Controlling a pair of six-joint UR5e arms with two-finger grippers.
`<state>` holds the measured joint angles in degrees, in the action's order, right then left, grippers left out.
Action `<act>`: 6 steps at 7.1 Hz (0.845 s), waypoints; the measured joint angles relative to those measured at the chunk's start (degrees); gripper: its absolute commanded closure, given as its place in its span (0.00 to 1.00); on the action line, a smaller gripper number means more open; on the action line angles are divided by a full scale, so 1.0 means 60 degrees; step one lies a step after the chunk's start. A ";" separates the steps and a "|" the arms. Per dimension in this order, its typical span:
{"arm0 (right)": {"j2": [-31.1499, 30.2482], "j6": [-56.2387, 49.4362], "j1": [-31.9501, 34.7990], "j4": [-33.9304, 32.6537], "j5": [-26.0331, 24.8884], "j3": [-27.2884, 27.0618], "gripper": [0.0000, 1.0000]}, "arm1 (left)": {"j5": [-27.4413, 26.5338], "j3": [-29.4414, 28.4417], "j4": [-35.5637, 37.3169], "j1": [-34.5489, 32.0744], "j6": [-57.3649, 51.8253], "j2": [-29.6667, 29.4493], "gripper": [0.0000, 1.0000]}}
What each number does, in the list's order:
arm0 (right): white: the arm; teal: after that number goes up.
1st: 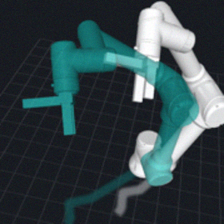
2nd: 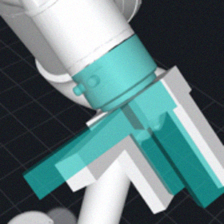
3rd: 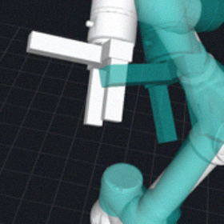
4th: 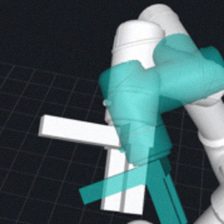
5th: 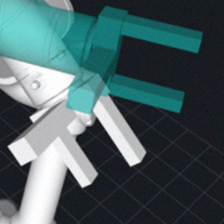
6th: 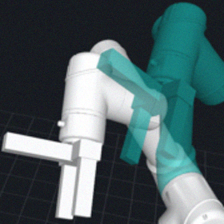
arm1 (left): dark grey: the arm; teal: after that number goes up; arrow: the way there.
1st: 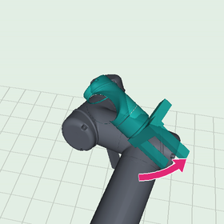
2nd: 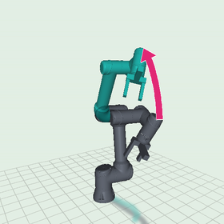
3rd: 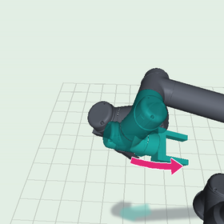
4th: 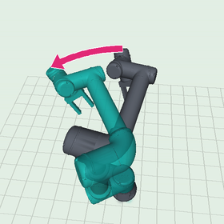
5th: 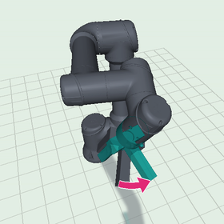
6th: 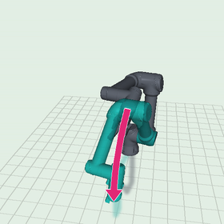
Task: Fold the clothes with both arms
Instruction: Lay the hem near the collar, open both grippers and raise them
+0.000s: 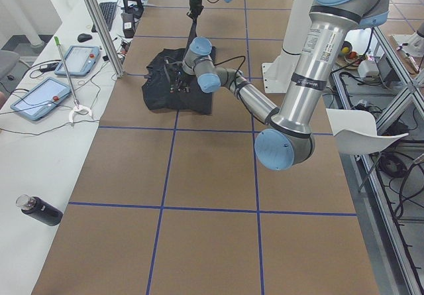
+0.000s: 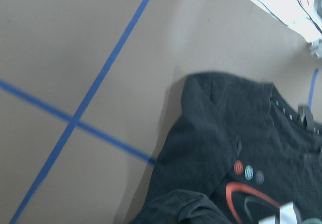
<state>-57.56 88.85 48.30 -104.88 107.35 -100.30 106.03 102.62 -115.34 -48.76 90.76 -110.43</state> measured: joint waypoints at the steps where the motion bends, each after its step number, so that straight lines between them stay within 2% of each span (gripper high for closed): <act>1: 0.0498 -0.0019 0.0140 0.0962 -0.0008 0.1203 1.00 | -0.0028 -0.0474 -0.0082 -0.0128 -0.0006 -0.0267 1.00; 3: 0.1598 -0.0040 0.0387 0.2273 -0.0020 0.3363 1.00 | -0.0206 -0.1459 -0.0669 -0.0229 0.0009 -0.0709 1.00; 5: 0.2141 -0.0058 0.0424 0.3450 -0.0107 0.4835 1.00 | -0.0558 -0.2708 -0.1659 -0.0247 0.0022 -0.1119 1.00; 6: 0.2265 -0.0066 0.0362 0.3807 -0.0342 0.5292 1.00 | -0.0720 -0.3272 -0.2093 -0.0250 0.0029 -0.1276 1.00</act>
<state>-43.97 88.45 50.48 -82.04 105.30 -68.55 101.71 82.98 -127.90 -50.26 90.94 -118.09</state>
